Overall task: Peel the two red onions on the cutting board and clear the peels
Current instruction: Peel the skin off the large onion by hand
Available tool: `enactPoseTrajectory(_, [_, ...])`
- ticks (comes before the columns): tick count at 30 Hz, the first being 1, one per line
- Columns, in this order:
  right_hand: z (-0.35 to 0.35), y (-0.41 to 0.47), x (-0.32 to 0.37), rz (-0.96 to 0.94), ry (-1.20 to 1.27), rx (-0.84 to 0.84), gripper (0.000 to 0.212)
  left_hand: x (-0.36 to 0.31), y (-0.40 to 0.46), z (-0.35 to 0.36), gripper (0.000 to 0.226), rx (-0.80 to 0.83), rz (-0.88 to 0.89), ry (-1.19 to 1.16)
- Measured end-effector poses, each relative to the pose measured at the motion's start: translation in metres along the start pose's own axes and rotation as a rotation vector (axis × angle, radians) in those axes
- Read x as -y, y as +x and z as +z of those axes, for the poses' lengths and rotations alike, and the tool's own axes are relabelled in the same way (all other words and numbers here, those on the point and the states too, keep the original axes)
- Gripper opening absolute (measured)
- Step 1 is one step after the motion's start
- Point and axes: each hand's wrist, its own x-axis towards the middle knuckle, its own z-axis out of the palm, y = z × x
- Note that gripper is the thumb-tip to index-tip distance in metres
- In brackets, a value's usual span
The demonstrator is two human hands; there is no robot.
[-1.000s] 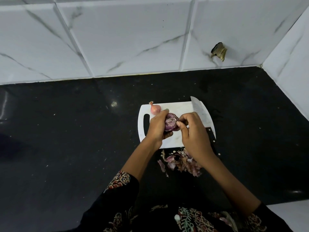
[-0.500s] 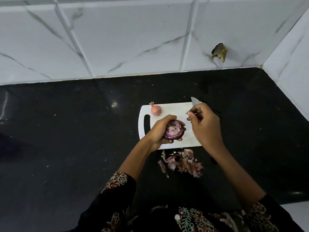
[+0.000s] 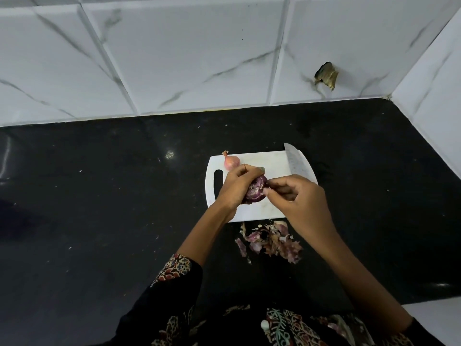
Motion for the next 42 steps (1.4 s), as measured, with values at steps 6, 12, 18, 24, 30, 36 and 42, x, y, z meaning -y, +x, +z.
enactPoseTrajectory(6, [-0.005, 0.004, 0.008, 0.072, -0.017, 0.059, 0.016, 0.002, 0.001, 0.002, 0.02, -0.002, 0.123, 0.075])
enactPoseTrajectory(12, [-0.009, 0.009, 0.008, 0.079, -0.03, 0.144, 0.018, 0.002, 0.002, 0.0, 0.02, 0.062, 0.144, 0.189])
enactPoseTrajectory(18, [-0.011, 0.012, 0.001, 0.062, -0.021, 0.188, 0.012, 0.006, 0.003, -0.002, 0.021, 0.111, 0.083, 0.171])
enactPoseTrajectory(24, [-0.011, 0.018, -0.011, 0.06, -0.065, 0.105, 0.009, 0.006, 0.002, 0.006, 0.021, 0.09, 0.03, 0.126])
enactPoseTrajectory(30, [-0.007, 0.005, -0.004, 0.008, -0.02, 0.167, 0.025, 0.006, 0.003, 0.004, 0.019, -0.009, 0.013, 0.088])
enactPoseTrajectory(36, [0.005, 0.004, -0.012, -0.171, -0.142, 0.039, 0.015, 0.007, 0.001, 0.003, 0.016, -0.045, -0.011, 0.068])
enactPoseTrajectory(42, [0.007, 0.006, -0.01, -0.206, -0.18, 0.041, 0.005, 0.006, 0.002, 0.001, 0.017, -0.059, 0.002, 0.126])
